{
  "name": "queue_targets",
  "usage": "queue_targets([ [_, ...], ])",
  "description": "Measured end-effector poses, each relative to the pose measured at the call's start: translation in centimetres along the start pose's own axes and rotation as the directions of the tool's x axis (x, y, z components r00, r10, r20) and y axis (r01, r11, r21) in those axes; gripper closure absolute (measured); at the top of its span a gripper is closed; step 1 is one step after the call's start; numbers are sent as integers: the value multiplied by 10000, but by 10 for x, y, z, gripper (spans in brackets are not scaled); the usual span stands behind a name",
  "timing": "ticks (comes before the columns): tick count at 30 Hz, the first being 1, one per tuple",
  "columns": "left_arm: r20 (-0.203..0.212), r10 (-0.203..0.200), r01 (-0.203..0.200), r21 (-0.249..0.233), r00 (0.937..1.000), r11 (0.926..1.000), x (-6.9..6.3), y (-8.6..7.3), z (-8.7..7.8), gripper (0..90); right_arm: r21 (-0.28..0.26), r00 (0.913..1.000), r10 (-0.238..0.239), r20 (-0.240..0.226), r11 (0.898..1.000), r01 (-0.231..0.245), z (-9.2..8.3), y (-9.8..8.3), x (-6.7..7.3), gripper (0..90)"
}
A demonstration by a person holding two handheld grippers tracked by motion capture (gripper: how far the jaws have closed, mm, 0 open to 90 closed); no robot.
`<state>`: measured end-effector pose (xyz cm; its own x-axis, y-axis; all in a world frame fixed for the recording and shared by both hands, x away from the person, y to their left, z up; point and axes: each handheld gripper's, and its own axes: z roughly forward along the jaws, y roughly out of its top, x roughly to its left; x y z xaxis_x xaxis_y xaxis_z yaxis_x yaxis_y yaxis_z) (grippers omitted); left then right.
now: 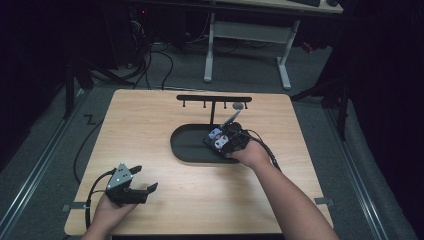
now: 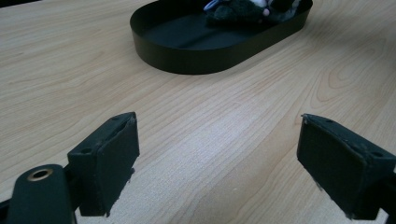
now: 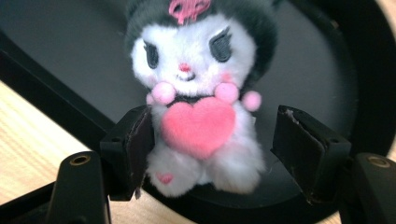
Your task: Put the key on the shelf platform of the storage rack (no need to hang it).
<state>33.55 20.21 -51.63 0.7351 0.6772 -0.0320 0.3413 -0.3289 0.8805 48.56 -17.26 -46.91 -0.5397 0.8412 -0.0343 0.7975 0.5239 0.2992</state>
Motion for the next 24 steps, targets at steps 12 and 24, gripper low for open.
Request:
queue_targets([
  [12,10,50,-50,43,10000,10000,0,0,1,138,-689,9998,194,40,9974,-190,-28,-18,-7,301],
  [24,44,174,-175,243,9998,9996,-4,0,4,138,-872,9997,244,99,9959,-235,-51,-39,-10,293],
])
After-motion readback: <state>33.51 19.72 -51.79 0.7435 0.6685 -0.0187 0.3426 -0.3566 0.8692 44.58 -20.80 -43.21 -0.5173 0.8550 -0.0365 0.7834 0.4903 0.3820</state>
